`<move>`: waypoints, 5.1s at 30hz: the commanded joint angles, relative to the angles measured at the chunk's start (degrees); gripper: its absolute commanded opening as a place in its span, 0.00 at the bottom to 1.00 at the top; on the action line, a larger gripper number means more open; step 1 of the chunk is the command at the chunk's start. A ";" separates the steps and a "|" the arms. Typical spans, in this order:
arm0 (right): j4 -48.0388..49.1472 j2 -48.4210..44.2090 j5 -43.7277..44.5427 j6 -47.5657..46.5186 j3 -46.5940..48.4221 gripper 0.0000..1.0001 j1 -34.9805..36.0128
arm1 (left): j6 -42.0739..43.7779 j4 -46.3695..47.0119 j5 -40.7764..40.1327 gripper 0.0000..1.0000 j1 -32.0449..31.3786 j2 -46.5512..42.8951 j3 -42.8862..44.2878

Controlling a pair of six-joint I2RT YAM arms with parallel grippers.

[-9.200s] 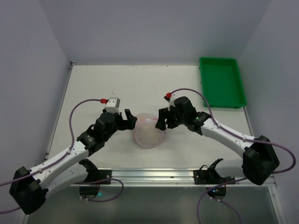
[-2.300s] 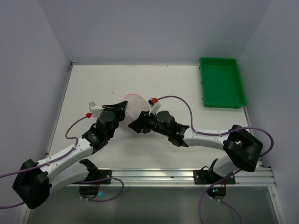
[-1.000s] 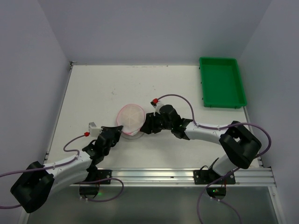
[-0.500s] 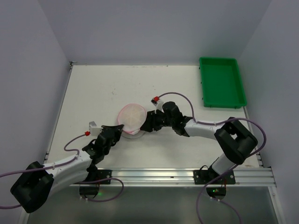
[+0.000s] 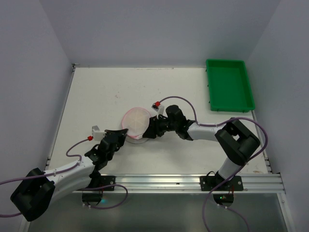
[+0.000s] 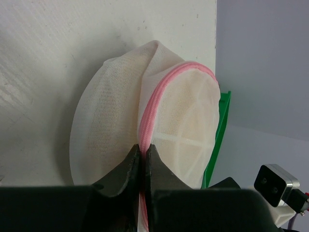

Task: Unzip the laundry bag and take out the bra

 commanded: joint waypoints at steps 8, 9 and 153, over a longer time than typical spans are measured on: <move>3.95 1.31 -2.40 -1.45 2.99 0.45 0.00 | -0.33 -0.31 -0.36 0.00 -0.39 0.41 1.61; 3.96 1.31 -2.31 -1.45 2.91 0.43 0.00 | -0.33 -0.31 -0.36 0.00 -0.39 0.33 1.69; -14.06 -2.47 8.67 6.72 19.86 0.00 6.15 | 51.36 -19.81 29.44 1.00 15.96 10.89 32.57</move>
